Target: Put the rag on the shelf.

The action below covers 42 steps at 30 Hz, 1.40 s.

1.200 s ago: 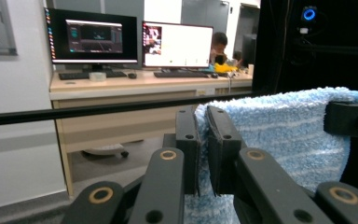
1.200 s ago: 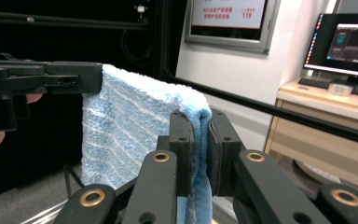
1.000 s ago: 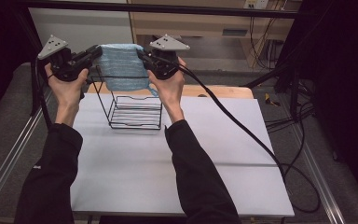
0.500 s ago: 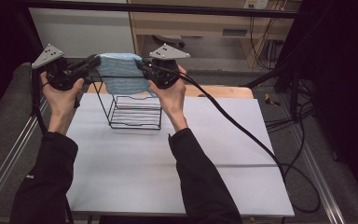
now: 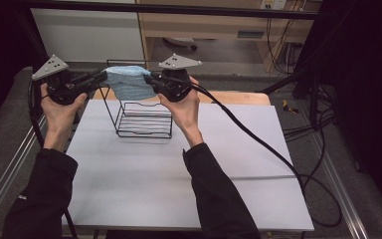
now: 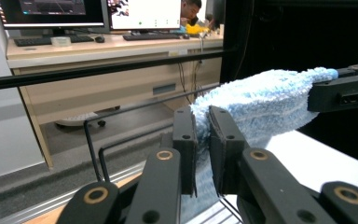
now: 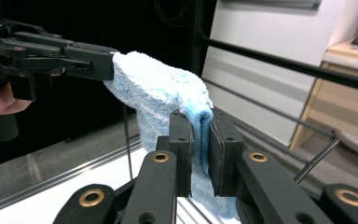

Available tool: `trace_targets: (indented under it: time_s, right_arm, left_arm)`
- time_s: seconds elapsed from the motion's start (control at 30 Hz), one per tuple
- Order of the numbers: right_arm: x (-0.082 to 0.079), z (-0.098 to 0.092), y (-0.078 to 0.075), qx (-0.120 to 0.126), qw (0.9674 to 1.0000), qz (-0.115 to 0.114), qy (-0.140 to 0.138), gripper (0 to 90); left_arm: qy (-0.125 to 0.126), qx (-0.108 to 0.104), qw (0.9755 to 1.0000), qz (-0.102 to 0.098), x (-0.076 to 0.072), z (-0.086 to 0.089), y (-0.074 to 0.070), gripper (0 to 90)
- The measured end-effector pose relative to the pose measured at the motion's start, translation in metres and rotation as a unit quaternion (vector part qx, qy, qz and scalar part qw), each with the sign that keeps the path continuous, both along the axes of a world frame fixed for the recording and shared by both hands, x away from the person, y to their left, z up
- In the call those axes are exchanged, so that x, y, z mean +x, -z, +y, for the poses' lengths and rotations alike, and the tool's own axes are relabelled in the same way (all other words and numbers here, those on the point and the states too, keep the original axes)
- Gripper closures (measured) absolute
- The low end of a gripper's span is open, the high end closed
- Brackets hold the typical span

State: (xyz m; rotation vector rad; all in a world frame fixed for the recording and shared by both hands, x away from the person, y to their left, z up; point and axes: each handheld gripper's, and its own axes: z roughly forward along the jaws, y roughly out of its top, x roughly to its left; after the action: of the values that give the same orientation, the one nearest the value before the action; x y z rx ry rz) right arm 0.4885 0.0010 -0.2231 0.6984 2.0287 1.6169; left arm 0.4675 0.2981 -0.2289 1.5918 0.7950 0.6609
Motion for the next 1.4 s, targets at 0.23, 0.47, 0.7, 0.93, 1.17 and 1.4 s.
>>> trace_targets:
  time_s: [0.23, 0.47, 0.7, 0.93, 1.17, 1.4]
  right_arm:
    - [-0.002, -0.002, 0.006, -0.014, 0.9997, 0.010, -0.016, 81.5]
    - [-0.002, -0.005, 0.010, -0.019, 0.9992, 0.011, -0.032, 81.6]
    - [-0.003, -0.005, 0.014, -0.030, 0.9987, 0.006, -0.041, 81.4]
    - [-0.005, -0.007, 0.017, -0.043, 0.9978, -0.001, -0.051, 80.0]
    - [-0.007, -0.007, 0.018, -0.048, 0.9972, 0.002, -0.057, 73.0]
    - [-0.011, -0.008, 0.013, -0.025, 0.9975, 0.009, -0.066, 57.5]
  left_arm:
    - [0.006, 0.020, 0.9997, 0.010, -0.006, 0.000, 0.003, 80.8]
    - [0.002, 0.005, 0.9997, 0.023, -0.010, 0.007, -0.015, 73.0]
    - [-0.015, -0.001, 0.9980, 0.062, -0.004, 0.005, -0.028, 78.7]
    - [0.017, 0.019, 0.9948, 0.099, 0.003, -0.008, -0.020, 89.2]
    - [0.025, 0.052, 0.9924, 0.109, 0.004, -0.013, -0.008, 89.9]
    - [0.027, 0.073, 0.9911, 0.108, 0.004, -0.015, 0.002, 90.0]
